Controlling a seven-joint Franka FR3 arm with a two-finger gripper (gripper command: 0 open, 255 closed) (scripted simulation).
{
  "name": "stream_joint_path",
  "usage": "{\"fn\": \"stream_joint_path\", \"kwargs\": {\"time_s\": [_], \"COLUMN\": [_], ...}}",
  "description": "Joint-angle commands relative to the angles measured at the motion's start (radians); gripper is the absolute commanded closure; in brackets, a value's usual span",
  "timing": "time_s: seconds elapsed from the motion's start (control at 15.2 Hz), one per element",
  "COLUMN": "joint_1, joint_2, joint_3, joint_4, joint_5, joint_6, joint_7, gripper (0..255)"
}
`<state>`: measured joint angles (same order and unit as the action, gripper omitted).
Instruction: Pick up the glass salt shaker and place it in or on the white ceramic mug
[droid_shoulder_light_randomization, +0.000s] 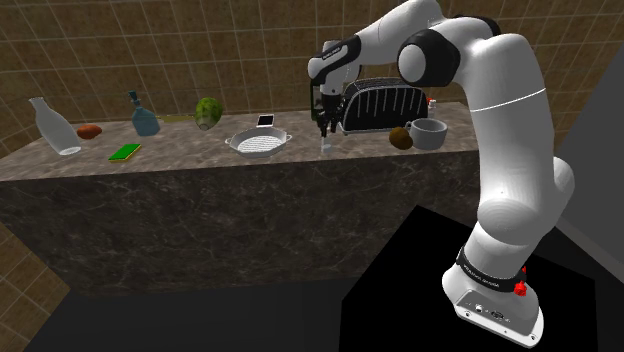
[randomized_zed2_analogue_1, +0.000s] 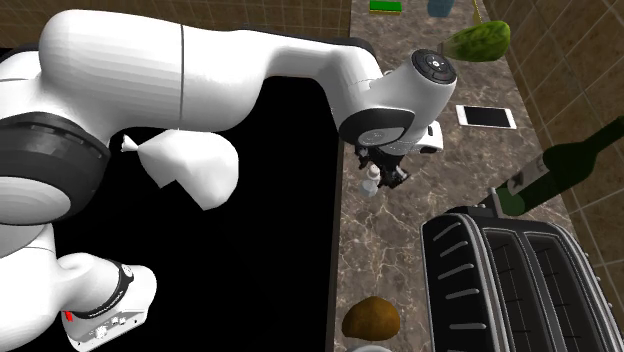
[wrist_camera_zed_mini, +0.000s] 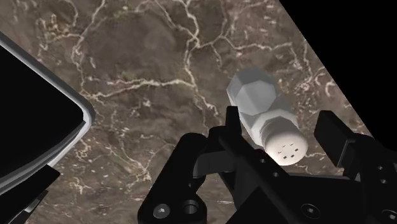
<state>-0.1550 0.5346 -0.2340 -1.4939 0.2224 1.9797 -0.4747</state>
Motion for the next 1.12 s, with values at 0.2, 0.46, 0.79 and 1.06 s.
{"fn": "stream_joint_path", "kwargs": {"time_s": [0.2, 0.46, 0.79, 1.06], "joint_1": [0.0, 0.0, 0.0, -0.001], "joint_2": [0.0, 0.0, -0.016, -0.03], "joint_3": [0.0, 0.0, -0.003, -0.006], "joint_4": [0.0, 0.0, 0.029, 0.062], "joint_5": [0.0, 0.0, -0.006, -0.012], "joint_6": [0.0, 0.0, -0.044, -0.091], "joint_7": [0.0, 0.0, 0.007, 0.014], "gripper": [255, 255, 255, 255]}}
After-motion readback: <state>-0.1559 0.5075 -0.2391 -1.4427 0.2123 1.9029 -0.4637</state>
